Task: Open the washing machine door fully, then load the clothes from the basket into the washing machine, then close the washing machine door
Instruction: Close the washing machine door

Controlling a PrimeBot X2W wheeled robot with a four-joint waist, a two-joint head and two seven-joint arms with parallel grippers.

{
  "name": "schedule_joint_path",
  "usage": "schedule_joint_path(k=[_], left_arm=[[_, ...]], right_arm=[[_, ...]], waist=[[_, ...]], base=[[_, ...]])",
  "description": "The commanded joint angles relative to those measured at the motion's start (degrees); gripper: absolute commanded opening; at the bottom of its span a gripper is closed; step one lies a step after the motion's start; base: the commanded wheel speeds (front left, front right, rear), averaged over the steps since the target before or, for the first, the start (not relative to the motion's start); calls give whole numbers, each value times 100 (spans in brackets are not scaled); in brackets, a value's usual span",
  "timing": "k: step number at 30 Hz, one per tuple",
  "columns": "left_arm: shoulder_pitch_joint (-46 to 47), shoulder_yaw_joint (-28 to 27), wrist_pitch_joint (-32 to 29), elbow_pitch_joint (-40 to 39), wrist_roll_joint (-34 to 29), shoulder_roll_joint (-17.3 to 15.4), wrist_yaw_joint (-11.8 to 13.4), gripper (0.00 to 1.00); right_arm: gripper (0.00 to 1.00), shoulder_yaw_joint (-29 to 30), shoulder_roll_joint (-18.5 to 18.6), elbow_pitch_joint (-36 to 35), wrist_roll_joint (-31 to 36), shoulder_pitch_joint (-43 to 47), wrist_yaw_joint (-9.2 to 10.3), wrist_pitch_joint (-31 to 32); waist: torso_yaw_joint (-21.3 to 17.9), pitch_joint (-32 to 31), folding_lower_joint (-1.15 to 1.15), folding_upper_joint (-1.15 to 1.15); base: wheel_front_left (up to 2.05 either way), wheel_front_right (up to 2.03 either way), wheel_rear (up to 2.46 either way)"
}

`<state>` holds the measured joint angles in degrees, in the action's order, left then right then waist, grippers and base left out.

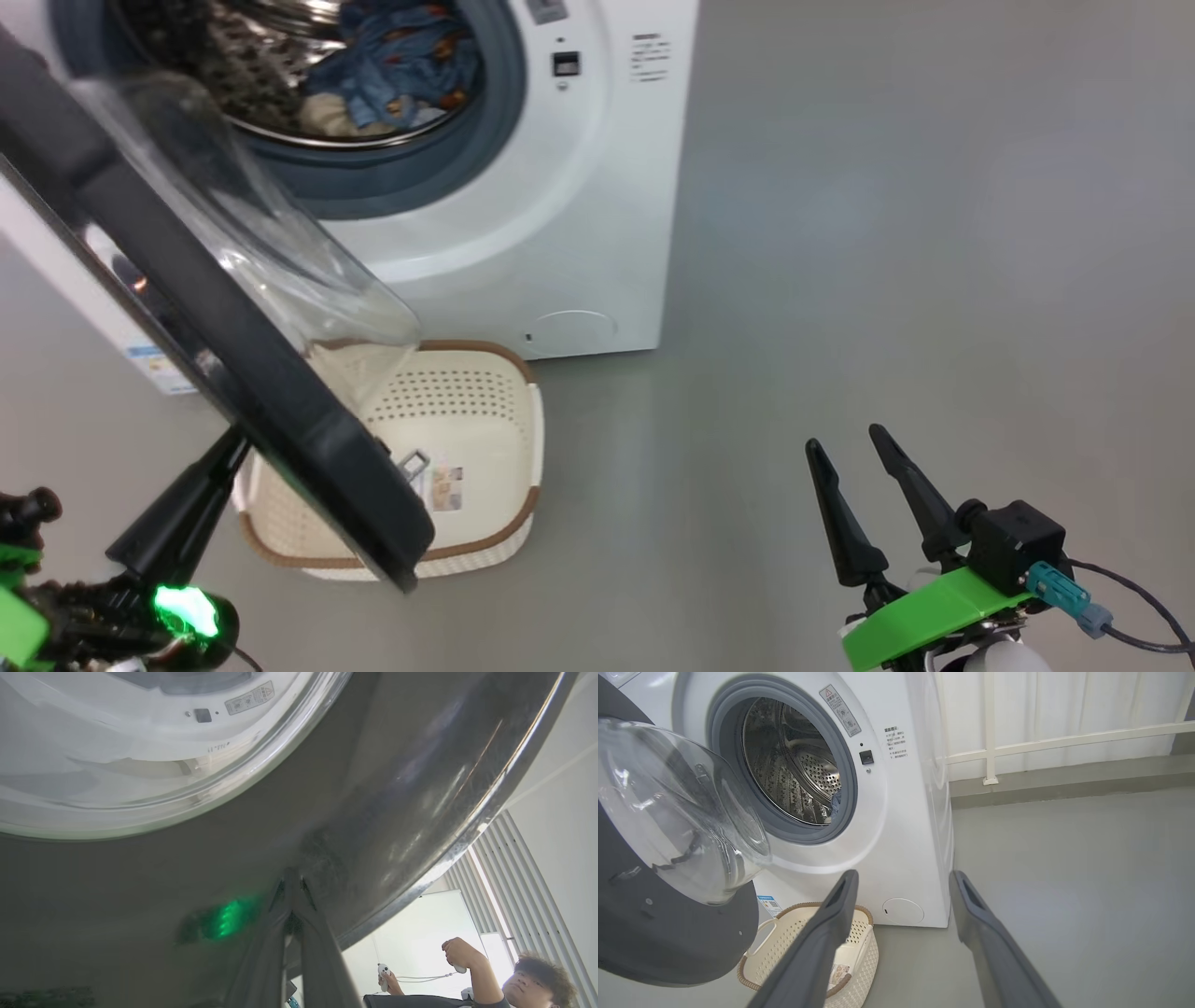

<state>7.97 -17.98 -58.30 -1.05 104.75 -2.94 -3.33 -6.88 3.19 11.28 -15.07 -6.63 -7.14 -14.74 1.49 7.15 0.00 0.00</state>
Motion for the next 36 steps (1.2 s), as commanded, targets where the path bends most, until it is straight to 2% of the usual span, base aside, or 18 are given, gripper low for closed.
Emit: schedule_joint_path(k=[1,10,20,29,36], left_arm=[[297,-105,51,-134,-91,-52,-77,0],[736,-202,550,68,-164,-26,-200,0],[1388,-253,960,524,-380,-42,-312,0],[1914,-291,1304,1094,-701,-83,-386,0],[1980,-391,1445,1303,-738,-62,-411,0]], right_arm=[[100,-167,-32,-189,-123,66,-35,-26],[100,-184,-32,-348,-187,100,-35,-26],[100,-268,-32,-422,-266,89,-35,-26],[100,-288,-32,-476,-311,86,-35,-26],[100,-206,-32,-463,-301,89,-35,-26]], waist=[[-424,113,0,0],[-1065,296,0,0],[-1416,458,0,0],[-1524,524,0,0],[-1393,443,0,0]], base=[[0,0,0],[0,0,0],[0,0,0],[0,0,0],[0,0,0]])
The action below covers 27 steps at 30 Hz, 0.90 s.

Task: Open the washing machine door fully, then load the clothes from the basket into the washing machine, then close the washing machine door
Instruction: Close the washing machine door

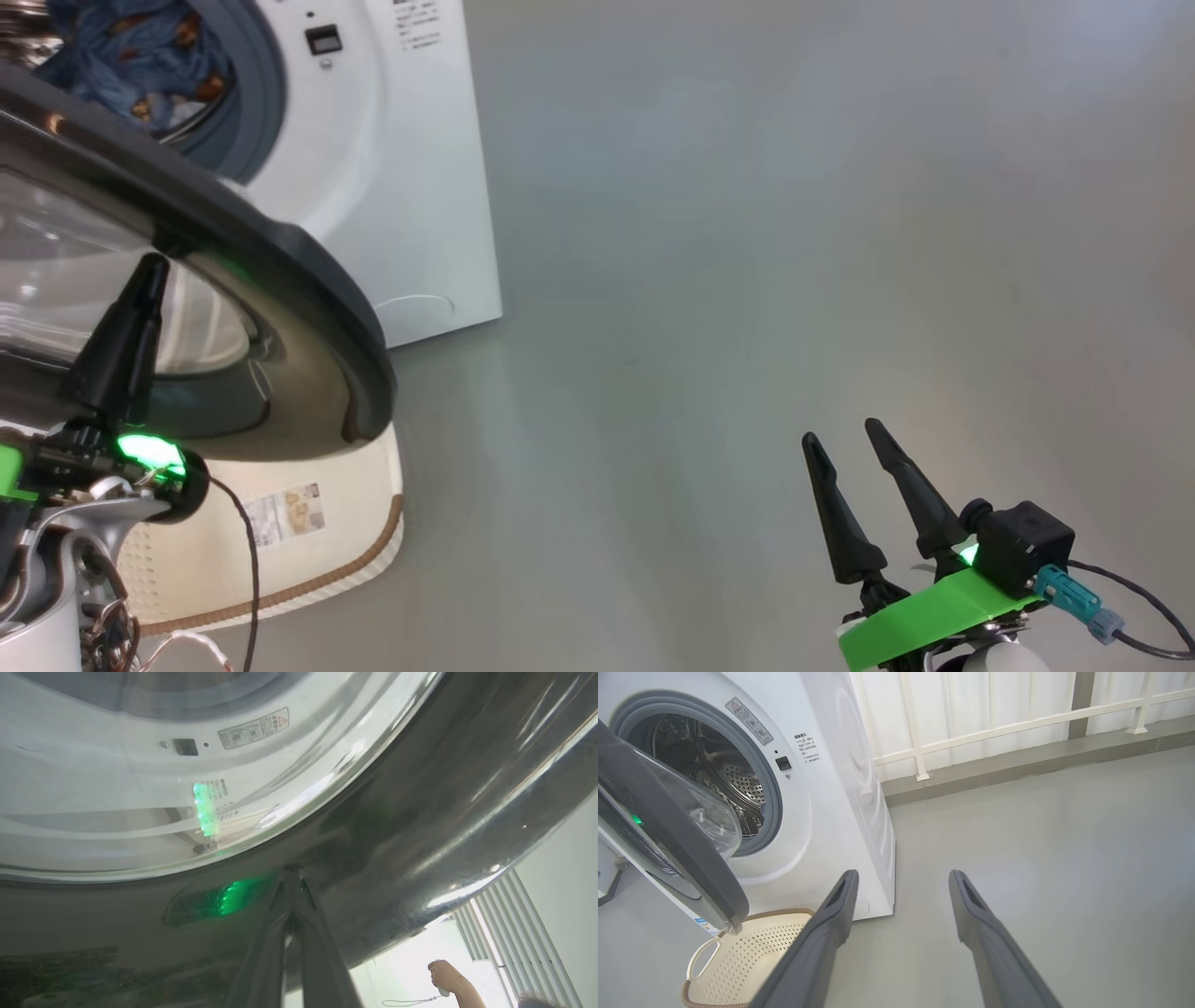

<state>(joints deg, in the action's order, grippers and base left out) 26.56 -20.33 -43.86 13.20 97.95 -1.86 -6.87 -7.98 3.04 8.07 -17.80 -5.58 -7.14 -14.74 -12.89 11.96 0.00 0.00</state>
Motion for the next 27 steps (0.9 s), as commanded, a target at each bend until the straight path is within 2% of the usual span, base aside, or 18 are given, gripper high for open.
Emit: schedule_joint_path(k=[1,12,27], left_arm=[[107,-177,31,-127,-66,-165,-58,0],[-542,-295,451,-413,-140,-110,-61,0],[-1737,-87,1274,-882,67,-102,-61,0]], right_arm=[[100,-86,-16,-133,-26,-14,-35,-26],[100,-39,-16,27,-36,-6,-35,-26],[100,40,-16,221,-86,129,-35,-26]], waist=[[80,-64,0,0],[588,-423,0,0],[1196,-913,0,0]], base=[[0,0,0],[0,0,0],[0,0,0]])
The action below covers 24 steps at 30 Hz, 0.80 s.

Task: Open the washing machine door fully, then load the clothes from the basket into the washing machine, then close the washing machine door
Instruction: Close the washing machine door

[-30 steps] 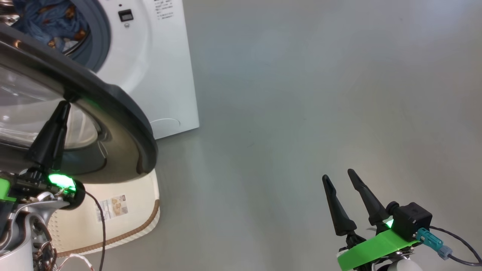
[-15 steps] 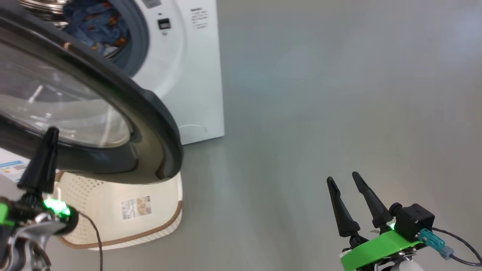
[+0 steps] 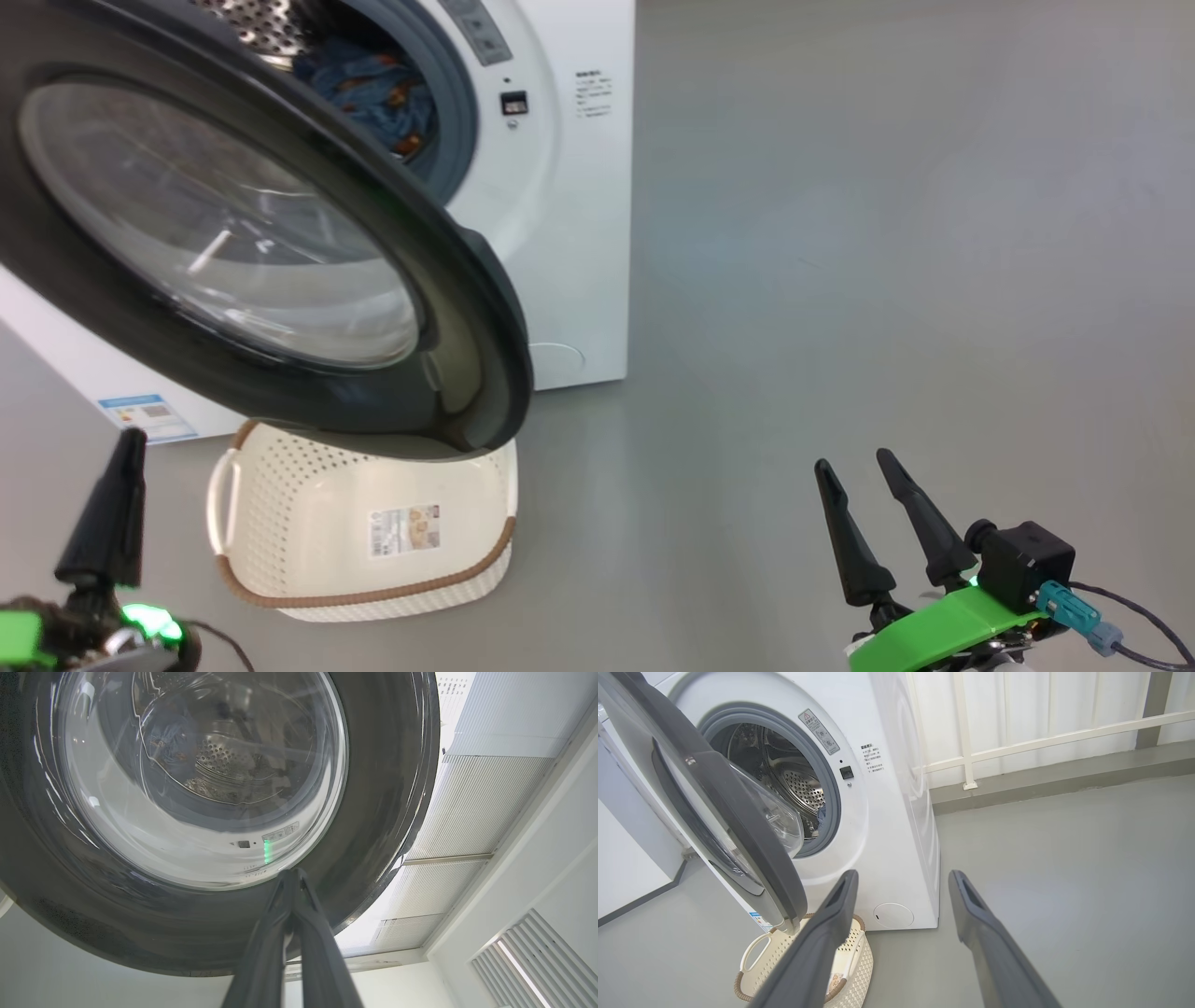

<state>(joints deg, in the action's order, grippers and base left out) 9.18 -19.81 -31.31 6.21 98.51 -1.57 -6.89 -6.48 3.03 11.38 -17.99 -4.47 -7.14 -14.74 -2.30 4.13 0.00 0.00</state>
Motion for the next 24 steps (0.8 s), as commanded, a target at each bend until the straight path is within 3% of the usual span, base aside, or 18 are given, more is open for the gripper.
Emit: schedule_joint_path(k=[1,9,10,11,12,16,24], left_arm=[[-82,-118,59,-212,17,-132,-59,0],[-696,48,524,-406,107,-132,-59,0],[-771,73,595,-447,111,-132,-59,12],[-844,100,673,-502,76,-132,-59,46],[-916,145,733,-546,74,-132,-59,100],[-1097,226,1064,-677,-142,-132,-59,100],[-1078,308,1938,-1182,-1267,-181,-59,100]], right_arm=[[100,-107,-15,-100,-74,35,-35,-26],[100,-96,-15,-56,-119,120,-35,-26],[100,-93,-15,-54,-120,128,-35,-26],[100,-88,-15,-54,-120,136,-35,-26],[100,-84,-15,-57,-117,143,-35,-26],[100,-74,-15,-84,-134,145,-35,-26],[100,-60,-15,-124,-132,129,-35,-26]], waist=[[174,-158,0,0],[361,-366,0,0],[375,-378,0,0],[391,-388,0,0],[405,-394,0,0],[456,-385,0,0],[547,-391,0,0]], base=[[0,0,0],[0,0,0],[0,0,0],[0,0,0],[0,0,0],[0,0,0],[0,0,0]])
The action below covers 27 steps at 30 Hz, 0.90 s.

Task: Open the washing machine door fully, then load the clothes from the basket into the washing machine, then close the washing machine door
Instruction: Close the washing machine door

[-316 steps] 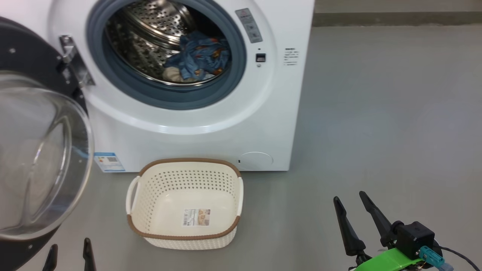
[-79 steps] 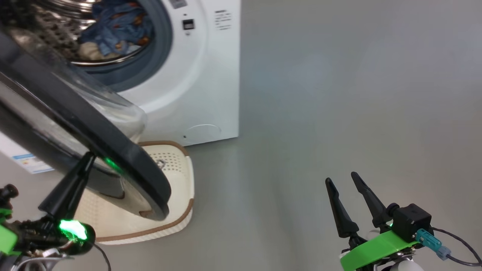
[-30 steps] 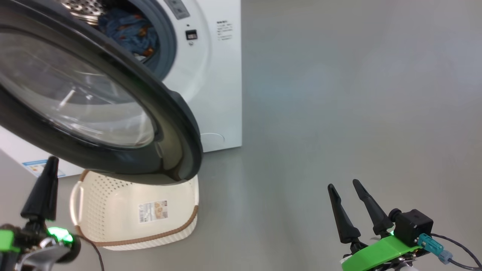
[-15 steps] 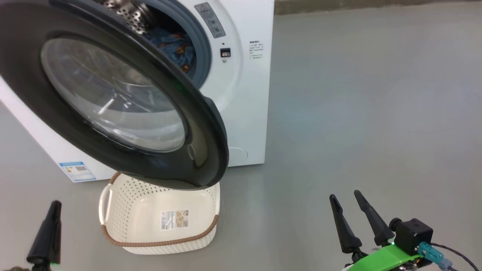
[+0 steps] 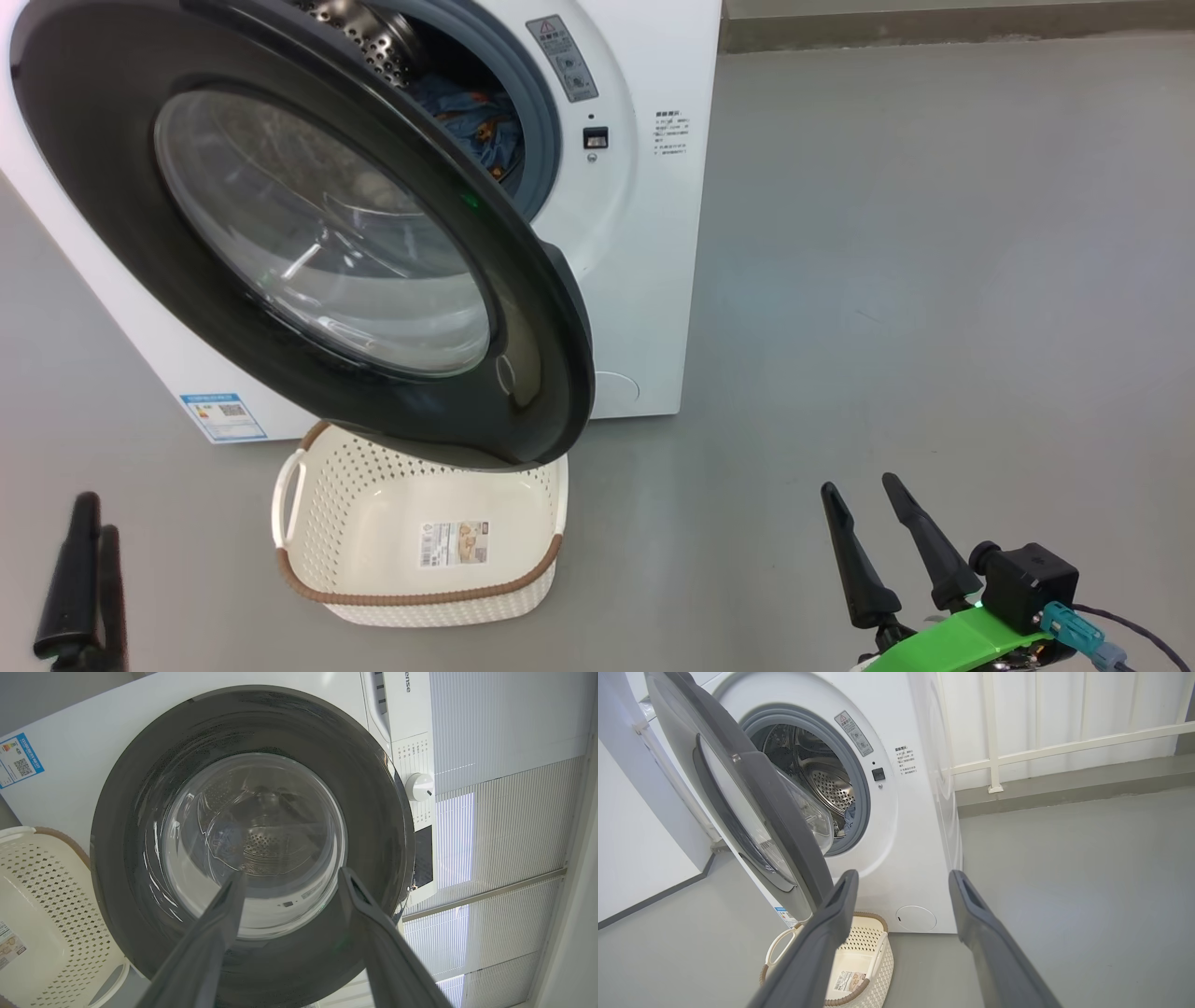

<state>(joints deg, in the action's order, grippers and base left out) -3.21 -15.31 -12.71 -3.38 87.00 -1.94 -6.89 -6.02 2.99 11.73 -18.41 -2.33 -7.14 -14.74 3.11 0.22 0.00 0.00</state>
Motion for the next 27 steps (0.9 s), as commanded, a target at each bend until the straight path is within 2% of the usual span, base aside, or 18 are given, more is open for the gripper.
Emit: schedule_joint_path(k=[1,6,11,12,16,20,22,27], left_arm=[[165,-124,220,-268,-232,-163,-59,100],[71,389,1195,-373,-1306,-686,-59,100],[-44,1248,2356,-143,-2289,-1442,-59,100],[-44,1248,2356,-143,-2289,-1442,-59,100],[-25,1648,2732,208,-3036,-1831,-59,100],[52,1392,2766,396,-3991,-1760,-59,100],[20,1279,2768,438,-4759,-1751,-59,100],[-80,965,2769,487,-6124,-1417,-59,100]], right_arm=[[100,-104,-12,-162,-89,-87,-35,-26],[100,-103,-12,-170,-75,-110,-35,-26],[100,-94,-12,-178,-69,-109,-35,-26],[100,-94,-12,-178,-69,-109,-35,-26],[100,-82,-12,-183,-68,-97,-35,-26],[100,-64,-12,-193,-56,-87,-35,-26],[100,-61,-12,-197,-52,-88,-35,-26],[100,-51,-12,-203,-39,-90,-35,-26]], waist=[[10,0,0,0],[-4,9,0,0],[-27,5,0,0],[-27,5,0,0],[-37,-4,0,0],[-40,-1,0,0],[-47,4,0,0],[-53,4,0,0]], base=[[0,0,0],[0,0,0],[0,0,0],[0,0,0],[0,0,0],[0,0,0],[0,0,0],[0,0,0]])
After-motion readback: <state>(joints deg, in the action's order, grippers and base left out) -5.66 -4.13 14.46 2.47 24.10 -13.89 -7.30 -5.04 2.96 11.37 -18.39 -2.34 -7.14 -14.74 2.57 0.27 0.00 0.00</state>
